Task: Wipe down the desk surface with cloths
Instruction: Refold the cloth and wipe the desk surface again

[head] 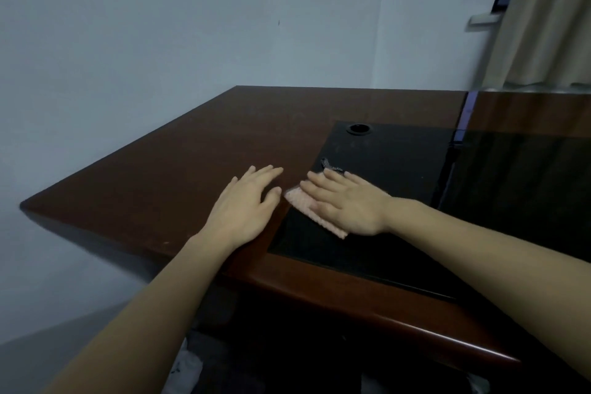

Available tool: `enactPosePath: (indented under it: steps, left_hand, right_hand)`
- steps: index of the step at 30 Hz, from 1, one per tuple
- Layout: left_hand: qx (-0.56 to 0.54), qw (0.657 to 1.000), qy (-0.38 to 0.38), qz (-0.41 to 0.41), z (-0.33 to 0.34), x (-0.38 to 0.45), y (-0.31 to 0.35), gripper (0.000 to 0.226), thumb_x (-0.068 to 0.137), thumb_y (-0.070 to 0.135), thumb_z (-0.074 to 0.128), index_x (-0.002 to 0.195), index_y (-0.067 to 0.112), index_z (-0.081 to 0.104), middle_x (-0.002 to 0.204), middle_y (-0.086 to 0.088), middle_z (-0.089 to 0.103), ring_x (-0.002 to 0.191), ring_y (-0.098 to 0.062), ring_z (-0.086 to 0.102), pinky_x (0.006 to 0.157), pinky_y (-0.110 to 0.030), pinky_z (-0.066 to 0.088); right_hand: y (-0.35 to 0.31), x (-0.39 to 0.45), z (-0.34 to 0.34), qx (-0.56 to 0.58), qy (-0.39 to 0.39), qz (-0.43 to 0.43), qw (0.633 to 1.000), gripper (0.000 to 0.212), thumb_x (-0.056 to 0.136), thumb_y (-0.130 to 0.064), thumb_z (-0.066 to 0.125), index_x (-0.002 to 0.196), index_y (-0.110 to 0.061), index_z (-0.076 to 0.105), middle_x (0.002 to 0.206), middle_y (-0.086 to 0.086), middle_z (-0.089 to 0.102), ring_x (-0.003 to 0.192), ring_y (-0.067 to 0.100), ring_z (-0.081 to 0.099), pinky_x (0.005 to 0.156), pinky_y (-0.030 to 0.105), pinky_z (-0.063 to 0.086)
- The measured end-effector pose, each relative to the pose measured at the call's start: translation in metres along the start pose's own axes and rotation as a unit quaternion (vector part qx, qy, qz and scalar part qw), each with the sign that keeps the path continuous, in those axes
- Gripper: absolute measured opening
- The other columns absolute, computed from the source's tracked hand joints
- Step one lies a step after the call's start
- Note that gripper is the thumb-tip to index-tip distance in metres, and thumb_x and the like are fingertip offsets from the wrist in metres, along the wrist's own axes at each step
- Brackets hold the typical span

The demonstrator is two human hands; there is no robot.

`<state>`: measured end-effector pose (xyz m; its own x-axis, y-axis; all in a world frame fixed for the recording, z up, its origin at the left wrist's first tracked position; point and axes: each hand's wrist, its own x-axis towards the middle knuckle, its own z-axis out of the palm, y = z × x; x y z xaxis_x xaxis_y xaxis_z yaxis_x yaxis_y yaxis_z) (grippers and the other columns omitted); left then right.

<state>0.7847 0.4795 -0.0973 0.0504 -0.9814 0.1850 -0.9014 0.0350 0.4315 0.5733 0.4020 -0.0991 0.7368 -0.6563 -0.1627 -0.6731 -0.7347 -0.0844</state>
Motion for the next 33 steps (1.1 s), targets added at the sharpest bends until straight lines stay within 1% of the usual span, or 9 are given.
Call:
enactPosePath:
  steps: [5,8,11,14,17,19,24,28,33]
  left_hand:
    - [-0.020,1.000,0.000,0.003,0.011,0.006,0.007,0.046,0.109,0.034,0.038,0.155,0.036,0.035,0.164,0.012,0.026,0.155,-0.012,0.010,0.124,-0.039,0.005]
    - [0.013,1.000,-0.021,0.014,0.019,0.006,0.009,0.049,0.109,0.036,0.037,0.157,0.035,0.031,0.166,0.012,0.023,0.155,-0.012,0.008,0.125,-0.040,0.005]
    - [0.025,0.999,-0.025,0.004,0.018,0.006,0.008,0.049,0.109,0.036,0.036,0.158,0.034,0.030,0.166,0.012,0.022,0.155,-0.012,0.007,0.126,-0.039,0.005]
    - [0.033,0.999,-0.027,0.006,0.018,0.004,0.009,0.049,0.109,0.035,0.035,0.158,0.032,0.030,0.166,0.011,0.023,0.155,-0.013,0.009,0.126,-0.038,0.007]
    - [0.035,0.999,-0.024,0.002,0.019,0.003,0.012,0.049,0.109,0.034,0.035,0.158,0.032,0.031,0.165,0.011,0.024,0.155,-0.012,0.009,0.127,-0.038,0.008]
    - [0.032,0.999,-0.023,-0.004,0.018,0.002,0.012,0.049,0.109,0.034,0.036,0.158,0.032,0.032,0.165,0.010,0.025,0.155,-0.012,0.010,0.127,-0.038,0.009]
    - [0.039,0.999,-0.022,-0.003,0.019,0.004,0.012,0.049,0.109,0.033,0.037,0.158,0.032,0.031,0.165,0.010,0.026,0.155,-0.011,0.011,0.127,-0.038,0.010]
    - [0.043,0.999,-0.021,0.000,0.021,0.004,0.012,0.049,0.109,0.032,0.038,0.157,0.031,0.033,0.165,0.008,0.028,0.155,-0.013,0.013,0.127,-0.039,0.012]
    - [0.046,0.999,-0.010,0.002,0.022,0.004,0.011,0.048,0.108,0.031,0.040,0.156,0.030,0.036,0.164,0.006,0.031,0.155,-0.014,0.015,0.126,-0.039,0.013]
  right_hand:
    - [-0.011,-0.063,0.011,-0.006,-0.015,-0.093,0.996,0.059,0.106,-0.056,0.011,0.159,-0.042,-0.011,0.163,-0.019,-0.025,0.149,0.005,-0.029,0.122,0.031,-0.018]
    - [0.000,-0.076,0.011,-0.001,-0.029,-0.107,0.994,0.059,0.103,-0.060,0.009,0.157,-0.047,-0.011,0.162,-0.023,-0.027,0.146,-0.001,-0.033,0.120,0.027,-0.021]
    - [0.025,-0.059,0.007,-0.015,-0.023,-0.073,0.997,0.059,0.103,-0.059,0.011,0.157,-0.047,-0.009,0.164,-0.021,-0.021,0.150,0.003,-0.025,0.123,0.029,-0.015]
    - [0.056,-0.028,0.001,-0.016,-0.004,-0.003,1.000,0.059,0.107,-0.054,0.015,0.160,-0.041,-0.005,0.167,-0.017,-0.014,0.154,0.009,-0.016,0.125,0.033,-0.007]
    - [0.070,-0.004,-0.003,0.005,0.014,0.054,0.998,0.057,0.108,-0.052,0.014,0.161,-0.039,-0.003,0.169,-0.013,-0.011,0.156,0.012,-0.012,0.125,0.037,-0.005]
    - [0.067,0.000,-0.003,0.012,0.014,0.066,0.998,0.057,0.109,-0.051,0.013,0.162,-0.037,-0.002,0.169,-0.012,-0.012,0.156,0.014,-0.011,0.126,0.039,-0.005]
    - [0.033,-0.043,0.004,-0.008,0.006,0.000,1.000,0.058,0.108,-0.051,0.013,0.161,-0.036,-0.006,0.168,-0.012,-0.016,0.155,0.013,-0.016,0.125,0.036,-0.009]
    - [0.006,-0.099,0.016,-0.017,-0.003,-0.073,0.997,0.059,0.106,-0.054,0.010,0.159,-0.041,-0.012,0.163,-0.019,-0.025,0.150,0.006,-0.028,0.123,0.032,-0.017]
    - [0.007,-0.115,0.015,-0.008,-0.029,-0.096,0.995,0.059,0.102,-0.060,0.009,0.157,-0.048,-0.011,0.161,-0.024,-0.025,0.147,-0.001,-0.030,0.120,0.027,-0.020]
